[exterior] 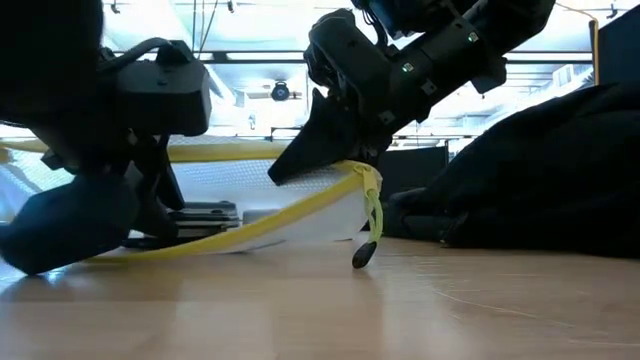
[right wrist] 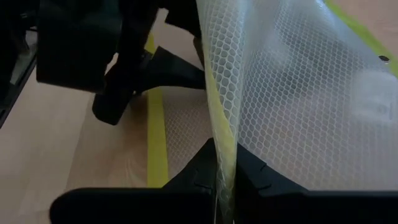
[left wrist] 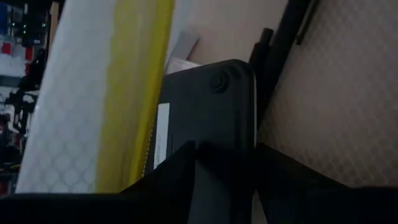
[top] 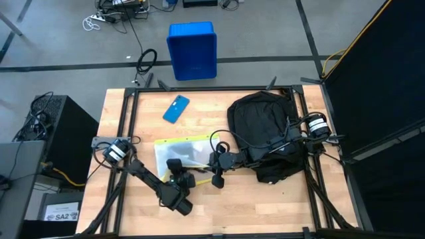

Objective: Unpack backpack
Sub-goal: Remove the gray calculator from the white zip bag

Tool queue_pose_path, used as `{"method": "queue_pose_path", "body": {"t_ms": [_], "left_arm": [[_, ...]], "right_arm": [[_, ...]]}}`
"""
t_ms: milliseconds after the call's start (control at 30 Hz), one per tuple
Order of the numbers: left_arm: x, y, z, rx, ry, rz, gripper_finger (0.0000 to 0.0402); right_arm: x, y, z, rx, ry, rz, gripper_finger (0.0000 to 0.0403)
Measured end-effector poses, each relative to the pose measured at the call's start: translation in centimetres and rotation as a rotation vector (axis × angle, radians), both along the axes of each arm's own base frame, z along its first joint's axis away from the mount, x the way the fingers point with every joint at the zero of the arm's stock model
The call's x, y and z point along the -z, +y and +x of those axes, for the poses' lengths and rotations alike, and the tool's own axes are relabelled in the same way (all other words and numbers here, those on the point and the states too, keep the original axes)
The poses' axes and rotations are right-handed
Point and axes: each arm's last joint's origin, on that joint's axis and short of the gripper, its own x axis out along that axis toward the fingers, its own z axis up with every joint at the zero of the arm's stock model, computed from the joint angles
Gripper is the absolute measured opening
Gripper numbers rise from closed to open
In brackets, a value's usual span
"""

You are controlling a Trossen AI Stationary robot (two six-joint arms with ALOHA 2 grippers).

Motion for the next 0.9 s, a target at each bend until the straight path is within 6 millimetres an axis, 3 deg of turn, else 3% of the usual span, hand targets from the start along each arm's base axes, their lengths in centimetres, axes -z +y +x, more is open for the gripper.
{"method": "queue_pose_path", "body": {"t_ms": [133,333,567,733,900], "left_arm": [[0.1,0.5,0.1,-0.031,-0.010,0.002,0.0110],[0.0,0.7,0.0,-0.032,-0.027,0.033,0.0015],[-0.6,-0.6,0.2,-0.012,-0.055,-0.002,0.0002],[-3.4,-3.1,0.5,0.057,-0.057,-0.006,0.0002],[-5.2,-4.2,0.1,0.043,-0.086,-0.006,0.0001]], "right_arm": [[0.0,0.0,0.0,0.000,0.000,0.000,0.0001],[0.0,0.0,0.0,0.002,0.001,-0.002,0.0001],[0.0,0.0,0.0,-0.007,0.002,-0.005,0.0001],[0.1,-0.1,0.0,0.023,0.003,-0.025,0.0000],[0.1,-0.2,0.0,0.024,0.004,-0.026,0.0000]]}}
